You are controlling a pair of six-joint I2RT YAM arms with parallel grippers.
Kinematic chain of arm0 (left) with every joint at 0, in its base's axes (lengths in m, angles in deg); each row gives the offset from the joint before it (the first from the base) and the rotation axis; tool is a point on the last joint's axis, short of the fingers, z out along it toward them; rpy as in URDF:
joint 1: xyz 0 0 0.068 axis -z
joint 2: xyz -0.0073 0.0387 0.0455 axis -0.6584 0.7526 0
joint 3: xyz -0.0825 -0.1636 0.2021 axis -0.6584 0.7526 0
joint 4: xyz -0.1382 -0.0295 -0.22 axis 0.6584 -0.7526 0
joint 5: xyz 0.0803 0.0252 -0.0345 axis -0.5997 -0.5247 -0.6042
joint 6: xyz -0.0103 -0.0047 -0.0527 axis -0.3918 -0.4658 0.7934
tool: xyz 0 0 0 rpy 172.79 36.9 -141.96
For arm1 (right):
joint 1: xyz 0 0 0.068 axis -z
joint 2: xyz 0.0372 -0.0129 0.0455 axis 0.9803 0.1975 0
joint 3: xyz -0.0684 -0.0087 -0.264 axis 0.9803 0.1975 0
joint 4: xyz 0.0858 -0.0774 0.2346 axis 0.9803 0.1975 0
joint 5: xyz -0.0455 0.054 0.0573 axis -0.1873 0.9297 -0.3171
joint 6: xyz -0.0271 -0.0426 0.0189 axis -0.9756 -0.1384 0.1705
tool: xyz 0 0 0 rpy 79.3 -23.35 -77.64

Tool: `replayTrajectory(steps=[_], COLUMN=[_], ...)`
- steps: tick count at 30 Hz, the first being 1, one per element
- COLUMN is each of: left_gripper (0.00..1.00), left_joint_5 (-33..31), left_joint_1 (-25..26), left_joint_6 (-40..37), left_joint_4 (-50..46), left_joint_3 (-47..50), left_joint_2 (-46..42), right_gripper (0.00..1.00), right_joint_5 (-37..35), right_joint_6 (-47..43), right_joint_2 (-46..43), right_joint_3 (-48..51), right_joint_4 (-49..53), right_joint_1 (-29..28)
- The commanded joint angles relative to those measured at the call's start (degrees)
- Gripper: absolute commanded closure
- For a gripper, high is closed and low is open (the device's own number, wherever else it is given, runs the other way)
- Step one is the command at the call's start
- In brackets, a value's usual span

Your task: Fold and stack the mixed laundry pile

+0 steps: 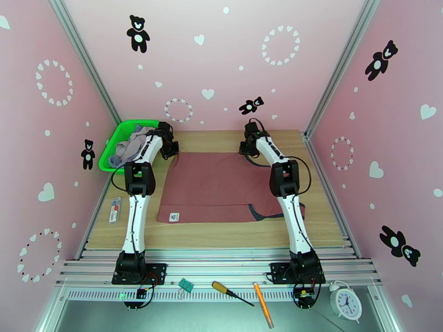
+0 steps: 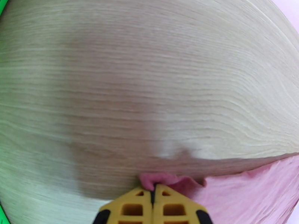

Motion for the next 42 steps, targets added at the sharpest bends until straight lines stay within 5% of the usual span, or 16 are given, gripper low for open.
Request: replayTrajectory(steps=[1,5,12,26,42], left_gripper=[1.00,1.00,1.00,1.00,1.00], left_joint_5=[3.9,5.3,6.2,6.8,-2.2], left_joint_1=[0.9,0.9,1.4,1.5,1.4], left_joint_6=[-0.8,-1.3,-4.0,-5.7,-6.9], left_joint_4=[-0.3,1.0,11.1,22.1,28.8], left_joint_3=[1.7,3.2,15.7,35.4,56.8], left_joint_2=[1.3,-0.1,-12.2,-27.6,-42.7], right_gripper=[0.78,1.00,1.00,1.00,1.00], right_joint_5=[1.3,3.0,2.8,2.3,-2.6], right_joint_6=[1.1,1.0,-2.3,-6.2,-5.2], right_joint_2=[3.3,3.3,-3.0,-21.3,-37.5], right_joint_3=[-1.4,-1.8,0.4,25.4,53.0], right_joint_4=[1.0,0.3,0.3,-11.4,-25.5], right_joint_1=[0.2,0.4,0.3,-0.6,-3.1])
